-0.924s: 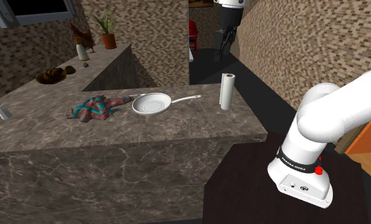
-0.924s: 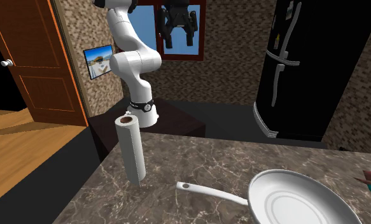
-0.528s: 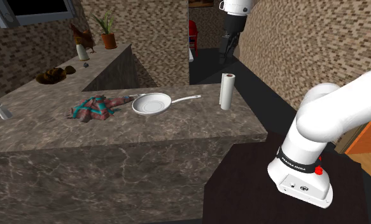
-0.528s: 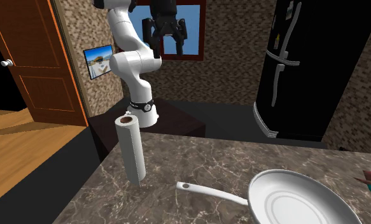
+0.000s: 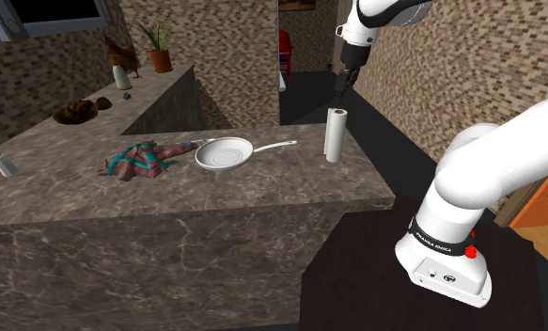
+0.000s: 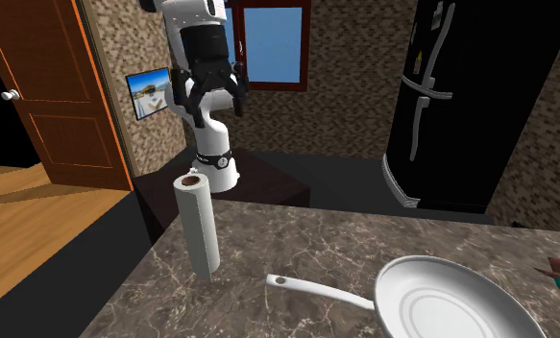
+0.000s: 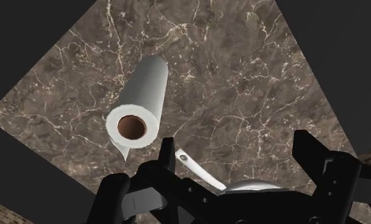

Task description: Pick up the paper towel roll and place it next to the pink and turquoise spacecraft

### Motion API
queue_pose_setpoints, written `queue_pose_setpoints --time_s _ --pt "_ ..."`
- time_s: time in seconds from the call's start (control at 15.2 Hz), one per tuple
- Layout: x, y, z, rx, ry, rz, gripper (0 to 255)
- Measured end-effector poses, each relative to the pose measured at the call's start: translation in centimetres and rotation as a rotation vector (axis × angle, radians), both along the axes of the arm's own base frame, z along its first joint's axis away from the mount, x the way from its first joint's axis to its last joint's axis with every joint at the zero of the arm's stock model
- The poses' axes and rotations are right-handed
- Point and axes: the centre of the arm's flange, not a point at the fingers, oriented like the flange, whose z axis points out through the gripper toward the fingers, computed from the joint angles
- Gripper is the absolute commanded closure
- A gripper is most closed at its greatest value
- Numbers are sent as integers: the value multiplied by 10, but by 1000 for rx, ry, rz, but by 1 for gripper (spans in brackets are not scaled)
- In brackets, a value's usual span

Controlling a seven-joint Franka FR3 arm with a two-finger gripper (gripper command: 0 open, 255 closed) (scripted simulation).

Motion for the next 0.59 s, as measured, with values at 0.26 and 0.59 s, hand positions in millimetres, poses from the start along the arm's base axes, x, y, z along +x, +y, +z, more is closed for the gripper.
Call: queue_pose_setpoints --time_s 0.26,0.59 --pt "3 -44 -29 10 -11 5 0" --pt "8 -94 -60 20 -23 11 0"
